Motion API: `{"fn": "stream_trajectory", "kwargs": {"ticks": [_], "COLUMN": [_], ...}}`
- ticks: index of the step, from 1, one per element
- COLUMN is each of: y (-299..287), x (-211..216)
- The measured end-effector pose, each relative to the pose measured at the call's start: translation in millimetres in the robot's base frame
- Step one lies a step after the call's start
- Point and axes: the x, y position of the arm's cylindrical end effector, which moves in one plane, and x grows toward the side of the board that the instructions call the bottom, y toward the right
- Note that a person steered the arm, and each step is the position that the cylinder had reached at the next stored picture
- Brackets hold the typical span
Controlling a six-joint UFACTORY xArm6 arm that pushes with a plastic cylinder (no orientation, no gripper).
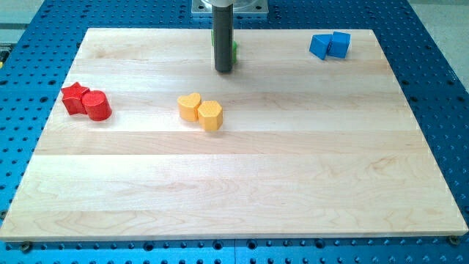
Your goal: Push the yellow heart to the bottom left corner
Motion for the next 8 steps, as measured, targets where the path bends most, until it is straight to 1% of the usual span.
{"fn": "stream_trajectory", "kwargs": {"ticks": [2,3,4,5,6,8], "y": [0.9,26.3,38.7,60.5,61.2,61.2], "x": [2.6,33.5,28.5,-14.1,-23.1,-21.5]}}
